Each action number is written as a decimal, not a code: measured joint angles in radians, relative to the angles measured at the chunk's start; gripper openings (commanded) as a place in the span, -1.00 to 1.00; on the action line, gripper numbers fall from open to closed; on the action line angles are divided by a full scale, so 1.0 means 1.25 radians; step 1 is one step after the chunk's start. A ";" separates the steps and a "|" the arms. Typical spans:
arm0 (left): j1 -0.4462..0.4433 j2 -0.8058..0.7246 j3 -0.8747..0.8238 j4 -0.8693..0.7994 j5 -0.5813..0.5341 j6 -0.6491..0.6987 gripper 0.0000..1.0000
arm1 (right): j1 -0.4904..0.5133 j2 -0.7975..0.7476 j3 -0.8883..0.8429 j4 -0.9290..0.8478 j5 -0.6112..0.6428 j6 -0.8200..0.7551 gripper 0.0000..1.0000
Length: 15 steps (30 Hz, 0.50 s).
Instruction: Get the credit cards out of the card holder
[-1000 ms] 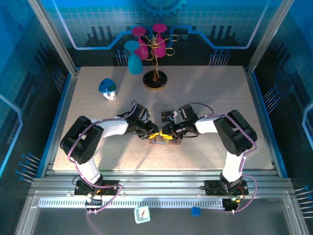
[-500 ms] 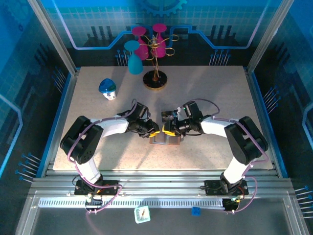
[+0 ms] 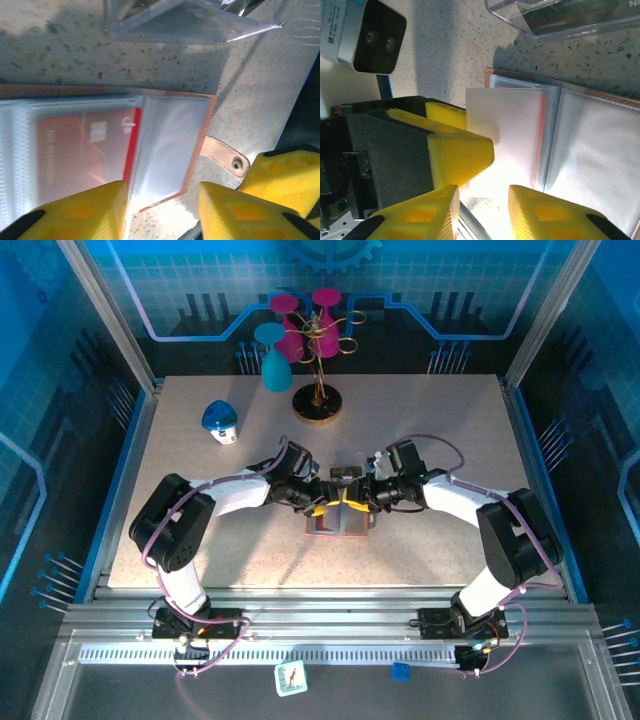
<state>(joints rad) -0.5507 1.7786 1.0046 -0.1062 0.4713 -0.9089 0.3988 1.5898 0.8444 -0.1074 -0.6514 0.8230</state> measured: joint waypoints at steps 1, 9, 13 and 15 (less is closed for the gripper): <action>-0.004 0.005 0.006 0.000 0.002 0.000 0.03 | -0.002 -0.006 0.000 -0.004 0.001 -0.002 -0.36; -0.020 0.049 0.055 -0.001 0.014 0.001 0.25 | -0.033 -0.065 -0.001 -0.055 0.019 -0.023 -0.36; -0.034 0.070 0.081 -0.001 0.017 0.001 0.25 | -0.045 -0.094 -0.001 -0.071 0.019 -0.034 -0.37; -0.041 0.081 0.095 0.000 0.019 0.001 0.26 | -0.053 -0.103 -0.001 -0.082 0.018 -0.039 -0.36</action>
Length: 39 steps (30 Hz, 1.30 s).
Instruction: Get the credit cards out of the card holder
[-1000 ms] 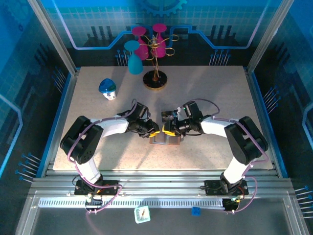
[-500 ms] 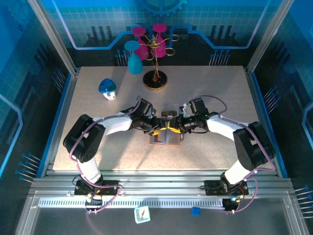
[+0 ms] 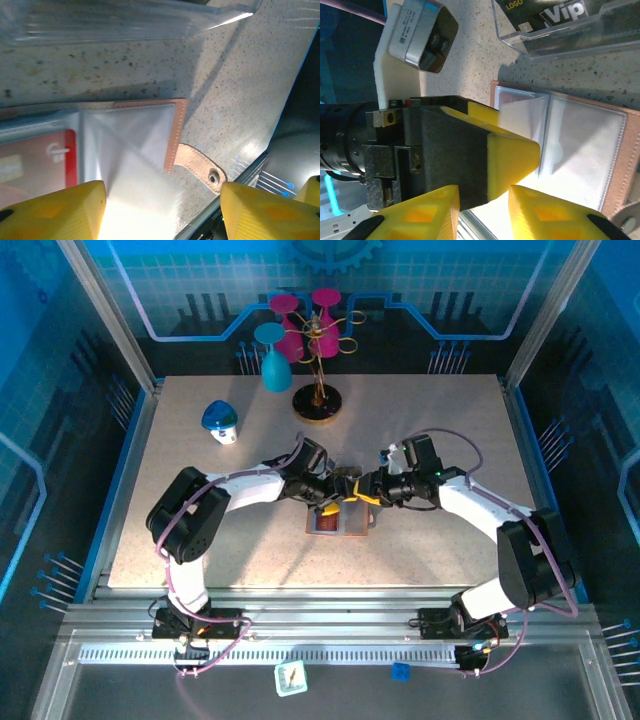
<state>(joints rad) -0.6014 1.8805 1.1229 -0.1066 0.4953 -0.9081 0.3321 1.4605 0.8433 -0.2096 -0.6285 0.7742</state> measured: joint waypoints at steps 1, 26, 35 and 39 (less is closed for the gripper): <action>-0.004 0.006 0.006 0.000 0.000 0.000 0.27 | -0.004 -0.004 0.000 -0.005 0.000 -0.002 -0.36; -0.027 0.066 0.042 0.007 0.000 -0.008 0.27 | -0.054 -0.050 -0.035 -0.041 0.000 -0.028 -0.36; -0.027 0.066 0.043 0.006 -0.001 -0.008 0.28 | -0.058 -0.054 -0.036 -0.042 0.000 -0.028 -0.36; -0.027 0.066 0.043 0.013 0.000 -0.015 0.27 | -0.058 -0.056 -0.036 -0.042 -0.001 -0.028 -0.36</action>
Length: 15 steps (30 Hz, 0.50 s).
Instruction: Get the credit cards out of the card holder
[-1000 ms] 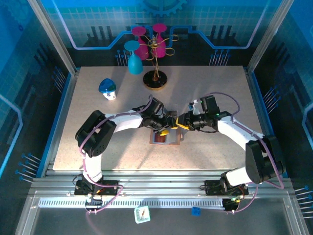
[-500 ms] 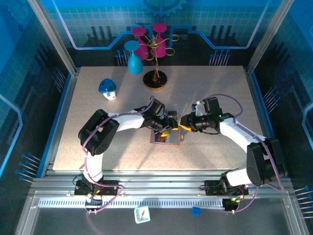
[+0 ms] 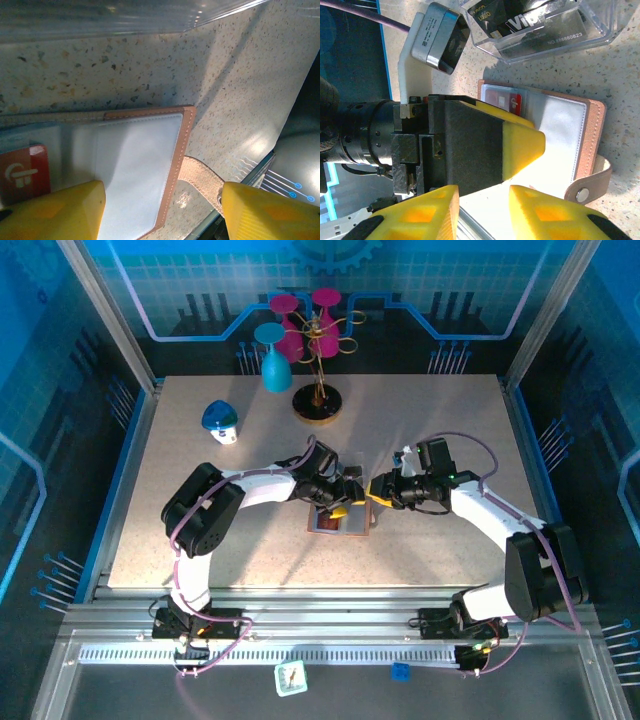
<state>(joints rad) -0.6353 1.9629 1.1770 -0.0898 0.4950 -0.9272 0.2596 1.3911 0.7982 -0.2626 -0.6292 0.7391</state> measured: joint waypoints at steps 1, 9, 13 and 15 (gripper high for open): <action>0.000 0.000 0.000 0.009 0.000 -0.008 0.28 | 0.000 0.000 0.000 0.000 0.000 0.000 -0.36; 0.011 -0.021 -0.003 0.022 -0.002 -0.014 0.28 | 0.000 0.000 0.000 0.001 -0.003 0.001 -0.37; 0.037 -0.064 -0.031 0.023 -0.007 -0.014 0.28 | 0.001 0.002 0.000 0.009 -0.006 0.007 -0.36; 0.052 -0.085 -0.053 0.024 -0.009 -0.014 0.27 | 0.005 0.007 0.000 0.018 -0.006 0.011 -0.36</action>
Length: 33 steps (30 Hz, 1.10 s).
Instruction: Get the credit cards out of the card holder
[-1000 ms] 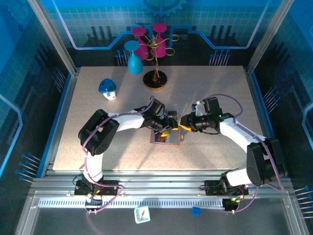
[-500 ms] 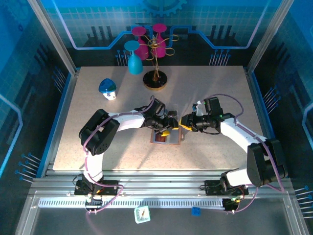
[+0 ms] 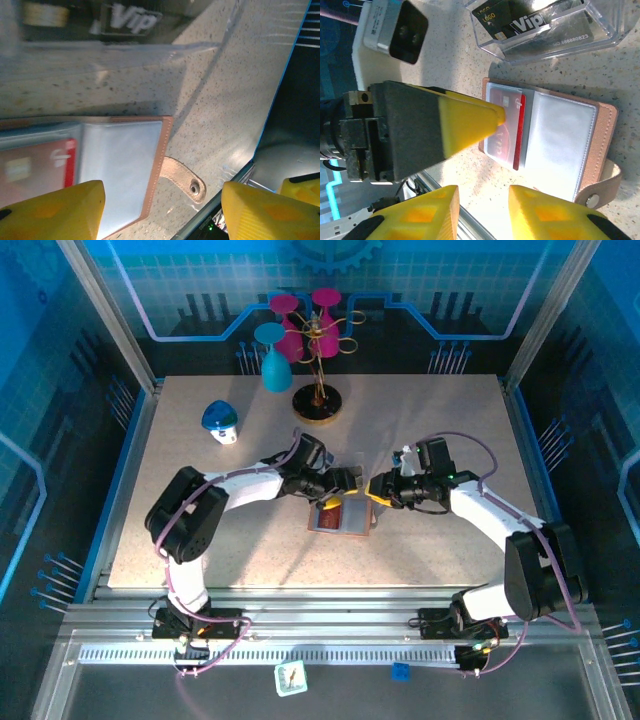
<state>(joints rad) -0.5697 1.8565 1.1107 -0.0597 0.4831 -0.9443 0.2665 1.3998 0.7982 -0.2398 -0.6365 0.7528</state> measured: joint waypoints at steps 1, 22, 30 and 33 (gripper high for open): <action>0.009 -0.012 -0.014 -0.001 -0.001 0.000 0.27 | 0.003 0.005 0.000 0.005 0.000 0.003 -0.36; 0.096 -0.083 -0.131 -0.005 -0.013 0.007 0.28 | 0.220 0.143 0.005 -0.005 0.014 -0.002 -0.31; 0.098 -0.083 -0.132 -0.005 -0.013 0.007 0.28 | 0.234 0.184 0.016 -0.118 0.069 -0.070 -0.12; 0.098 -0.083 -0.132 -0.005 -0.013 0.007 0.28 | 0.241 0.194 0.025 -0.144 0.085 -0.086 -0.10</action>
<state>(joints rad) -0.4477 1.7523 0.9459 -0.0654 0.4675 -0.9360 0.5678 1.6428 0.8291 -0.4202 -0.5308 0.6449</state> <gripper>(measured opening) 0.638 0.444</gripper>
